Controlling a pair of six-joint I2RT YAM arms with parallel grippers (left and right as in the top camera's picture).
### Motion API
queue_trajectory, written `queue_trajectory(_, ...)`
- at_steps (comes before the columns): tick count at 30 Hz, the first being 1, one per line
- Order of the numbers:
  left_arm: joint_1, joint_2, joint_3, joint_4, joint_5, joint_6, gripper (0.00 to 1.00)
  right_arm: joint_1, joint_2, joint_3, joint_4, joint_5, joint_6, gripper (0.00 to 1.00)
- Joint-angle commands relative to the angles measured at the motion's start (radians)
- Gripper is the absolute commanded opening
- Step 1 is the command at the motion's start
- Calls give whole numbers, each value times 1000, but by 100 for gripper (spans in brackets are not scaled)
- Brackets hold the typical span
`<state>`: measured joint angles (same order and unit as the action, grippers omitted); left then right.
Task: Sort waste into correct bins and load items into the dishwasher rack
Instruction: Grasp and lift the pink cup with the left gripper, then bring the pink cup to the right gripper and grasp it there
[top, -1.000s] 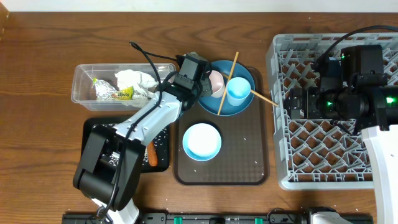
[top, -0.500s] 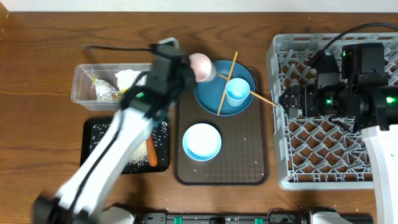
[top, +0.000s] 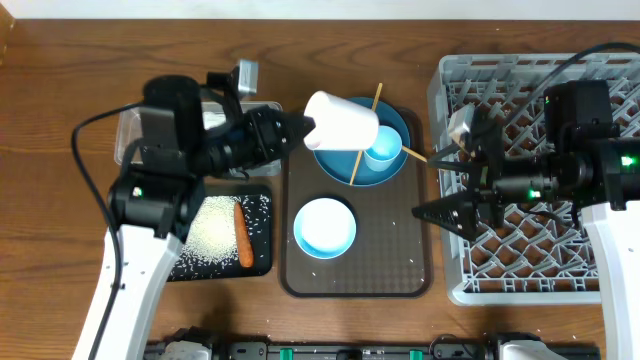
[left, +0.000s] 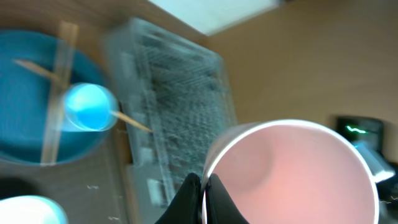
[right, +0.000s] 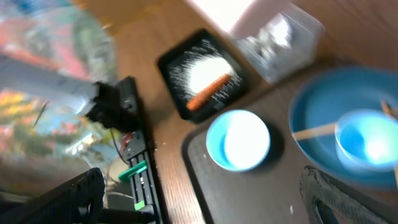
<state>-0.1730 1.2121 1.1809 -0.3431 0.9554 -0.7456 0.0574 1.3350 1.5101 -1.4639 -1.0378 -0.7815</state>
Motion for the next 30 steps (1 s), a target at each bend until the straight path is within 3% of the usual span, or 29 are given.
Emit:
queue_trajectory(1,21,58,16,81,370,-142,6,-4,-1,12,-13,-177,-252,99)
queue_trajectory(13,-43,106,15,95,407,-155,6,-1,43,12,60,-256,-278,99)
queue_trajectory(23,-83,106,15,95,406,-154,6,93,85,12,154,-343,-278,99)
queue_trajectory(26,-87,106,15,95,406,-154,6,135,90,12,184,-343,-277,94)
queue_trajectory(30,-87,106,15,95,406,-154,6,159,90,12,214,-338,-258,79)
